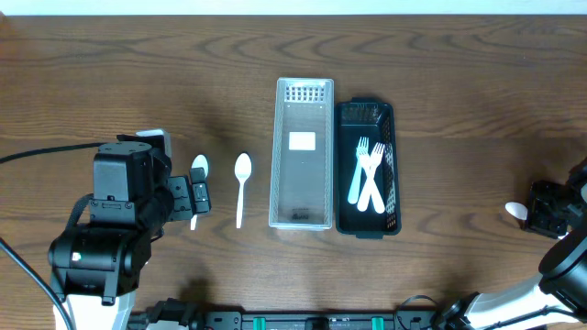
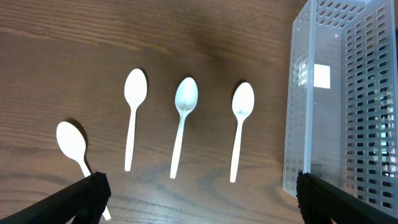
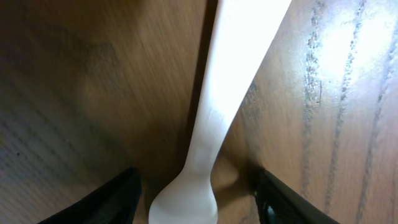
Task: Pack container
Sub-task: 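Reach the right gripper to the white spoon at far right and grasp it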
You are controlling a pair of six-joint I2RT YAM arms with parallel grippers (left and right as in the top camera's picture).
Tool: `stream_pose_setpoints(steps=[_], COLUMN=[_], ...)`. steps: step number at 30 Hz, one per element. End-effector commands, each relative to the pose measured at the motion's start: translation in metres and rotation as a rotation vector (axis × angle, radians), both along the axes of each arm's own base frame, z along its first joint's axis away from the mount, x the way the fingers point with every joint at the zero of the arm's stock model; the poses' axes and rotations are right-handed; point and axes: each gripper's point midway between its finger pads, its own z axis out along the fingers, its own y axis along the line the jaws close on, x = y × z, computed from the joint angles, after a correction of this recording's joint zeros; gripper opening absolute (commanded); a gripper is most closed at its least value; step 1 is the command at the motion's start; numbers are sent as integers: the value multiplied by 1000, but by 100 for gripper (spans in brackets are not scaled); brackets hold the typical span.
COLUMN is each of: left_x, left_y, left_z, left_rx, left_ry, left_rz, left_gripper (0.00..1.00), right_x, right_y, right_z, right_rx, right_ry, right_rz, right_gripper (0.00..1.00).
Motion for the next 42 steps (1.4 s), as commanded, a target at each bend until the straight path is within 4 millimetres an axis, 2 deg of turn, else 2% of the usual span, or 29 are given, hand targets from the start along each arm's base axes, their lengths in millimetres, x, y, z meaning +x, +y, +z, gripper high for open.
stream_pose_setpoints(steps=[1,11,22,31,42], left_x=[1,1,1,1,1], left_y=[2,2,2,2,2], left_z=[7,7,7,7,7], left_rx=[1,1,1,1,1], left_ry=[-18,-18,-19,-18,-19], left_rz=[13,13,13,13,13], left_gripper=[98,98,98,98,98], right_x=[-10,10,17,15,11], right_y=[13,28,36,38,41], right_z=[-23,-23,-23,-23,-23], right_rx=[27,10,6,13,26], right_ry=[66,48,44,53,70], right_rz=[46,112,142,142,143], right_gripper=[63,66,66,50,44])
